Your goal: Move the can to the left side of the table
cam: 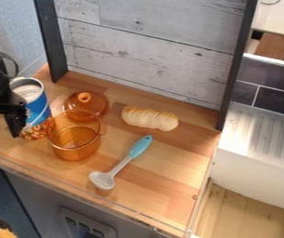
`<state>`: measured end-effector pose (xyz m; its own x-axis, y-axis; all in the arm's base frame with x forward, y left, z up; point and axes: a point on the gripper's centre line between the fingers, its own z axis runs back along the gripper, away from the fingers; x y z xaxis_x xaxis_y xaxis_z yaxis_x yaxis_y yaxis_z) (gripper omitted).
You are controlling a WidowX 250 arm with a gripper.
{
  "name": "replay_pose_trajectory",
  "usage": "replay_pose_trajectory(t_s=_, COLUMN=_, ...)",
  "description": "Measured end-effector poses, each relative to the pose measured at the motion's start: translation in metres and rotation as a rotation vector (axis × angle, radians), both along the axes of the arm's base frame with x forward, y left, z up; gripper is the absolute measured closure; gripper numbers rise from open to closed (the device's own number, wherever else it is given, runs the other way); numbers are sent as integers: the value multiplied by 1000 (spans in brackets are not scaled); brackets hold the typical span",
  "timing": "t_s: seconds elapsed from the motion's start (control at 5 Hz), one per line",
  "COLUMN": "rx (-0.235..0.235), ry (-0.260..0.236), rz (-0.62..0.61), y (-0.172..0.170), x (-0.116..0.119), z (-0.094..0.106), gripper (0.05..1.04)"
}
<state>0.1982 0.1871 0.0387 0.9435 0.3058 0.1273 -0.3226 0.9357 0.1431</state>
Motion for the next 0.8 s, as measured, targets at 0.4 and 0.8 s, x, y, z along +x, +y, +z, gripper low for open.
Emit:
replay_pose_trajectory(t_s=0.4, rx=-7, ry=27, rz=41, y=2, x=30, z=-12, gripper=83)
replay_pose_trajectory(t_s=0.8, rx=7, ry=39, rz=75, y=10, x=49, z=-26, gripper=83)
